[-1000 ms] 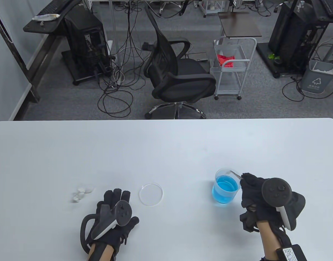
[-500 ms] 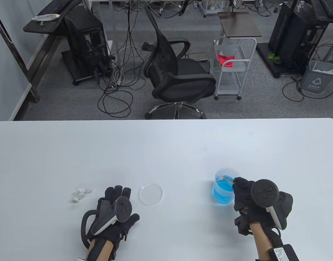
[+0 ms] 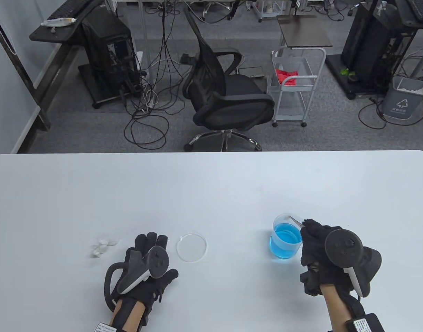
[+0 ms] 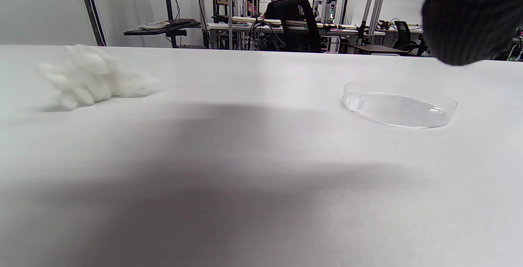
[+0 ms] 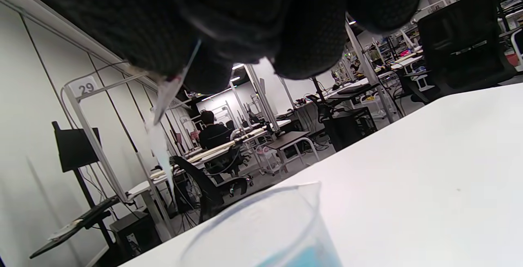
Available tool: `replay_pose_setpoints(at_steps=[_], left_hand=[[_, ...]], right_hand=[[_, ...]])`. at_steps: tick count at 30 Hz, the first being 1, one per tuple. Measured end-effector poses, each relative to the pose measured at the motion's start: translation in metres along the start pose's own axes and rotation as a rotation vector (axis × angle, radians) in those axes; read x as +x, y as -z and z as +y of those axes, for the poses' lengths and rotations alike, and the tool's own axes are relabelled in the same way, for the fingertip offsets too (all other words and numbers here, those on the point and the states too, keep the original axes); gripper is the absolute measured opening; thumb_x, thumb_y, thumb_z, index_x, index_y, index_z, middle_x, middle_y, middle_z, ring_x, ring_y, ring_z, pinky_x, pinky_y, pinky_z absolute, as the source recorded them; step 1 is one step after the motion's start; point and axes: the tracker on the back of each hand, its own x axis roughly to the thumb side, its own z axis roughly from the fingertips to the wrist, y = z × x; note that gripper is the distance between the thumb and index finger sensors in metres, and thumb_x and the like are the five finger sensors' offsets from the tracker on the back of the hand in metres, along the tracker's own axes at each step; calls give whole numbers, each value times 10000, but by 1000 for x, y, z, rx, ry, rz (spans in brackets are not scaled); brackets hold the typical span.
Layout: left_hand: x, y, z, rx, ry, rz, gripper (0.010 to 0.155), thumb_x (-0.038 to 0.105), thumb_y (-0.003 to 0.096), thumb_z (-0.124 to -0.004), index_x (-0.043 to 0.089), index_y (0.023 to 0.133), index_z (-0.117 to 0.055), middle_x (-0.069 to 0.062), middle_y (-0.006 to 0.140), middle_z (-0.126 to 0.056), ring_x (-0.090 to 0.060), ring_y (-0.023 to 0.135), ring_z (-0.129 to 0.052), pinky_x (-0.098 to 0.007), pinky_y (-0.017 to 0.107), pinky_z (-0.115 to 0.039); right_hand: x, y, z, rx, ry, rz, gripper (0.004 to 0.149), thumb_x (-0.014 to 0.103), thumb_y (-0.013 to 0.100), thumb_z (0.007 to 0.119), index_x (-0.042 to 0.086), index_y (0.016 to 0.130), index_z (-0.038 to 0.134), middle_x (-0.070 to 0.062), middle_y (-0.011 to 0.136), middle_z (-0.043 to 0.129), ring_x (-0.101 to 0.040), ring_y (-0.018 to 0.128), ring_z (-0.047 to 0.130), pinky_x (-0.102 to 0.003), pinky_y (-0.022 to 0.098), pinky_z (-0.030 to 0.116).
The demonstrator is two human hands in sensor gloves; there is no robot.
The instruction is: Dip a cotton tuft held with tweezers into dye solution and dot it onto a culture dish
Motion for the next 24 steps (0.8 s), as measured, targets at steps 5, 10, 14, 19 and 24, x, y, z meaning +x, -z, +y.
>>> replay_pose_setpoints(at_steps=[5, 10, 14, 19, 24], left_hand=[[5, 9, 7, -9, -12, -29, 1009, 749, 430, -731, 352, 1113, -103, 42, 1196, -117, -309, 1174, -181, -474, 839, -358], [19, 22, 15, -13, -22, -79, 1041, 742, 410, -780, 348, 1117, -126, 46, 1205, -144, -297, 1186, -243, -461, 844, -392], [23, 37, 11, -65, -64, -100, 1049, 747, 403, -796, 351, 1123, -145, 50, 1210, -160, -294, 1190, -262, -457, 845, -401], [22, 61, -5, -142, -102, -92, 1052, 755, 396, -801, 355, 1126, -157, 55, 1212, -174, -286, 1192, -279, -453, 847, -407], [22, 77, -14, -181, -136, -108, 1056, 762, 393, -802, 355, 1128, -161, 59, 1214, -183, -280, 1193, -298, -454, 848, -408]], right_hand=[[34, -10, 3, 7, 26, -93, 315, 318, 380, 939, 186, 652, 1026, 34, 411, 983, -195, 591, 977, -550, 561, 720], [78, -24, 32, 65, 70, -177, 313, 319, 382, 938, 190, 653, 1026, 36, 413, 982, -194, 595, 976, -550, 562, 720], [106, -30, 64, 109, 64, -208, 313, 320, 382, 938, 191, 653, 1025, 37, 414, 982, -193, 594, 977, -551, 562, 720], [127, -38, 113, 174, 25, -229, 314, 320, 382, 938, 190, 654, 1025, 36, 415, 982, -192, 595, 976, -551, 562, 719], [135, -47, 153, 178, -107, -276, 314, 326, 380, 936, 197, 653, 1024, 42, 414, 983, -187, 595, 978, -547, 562, 724]])
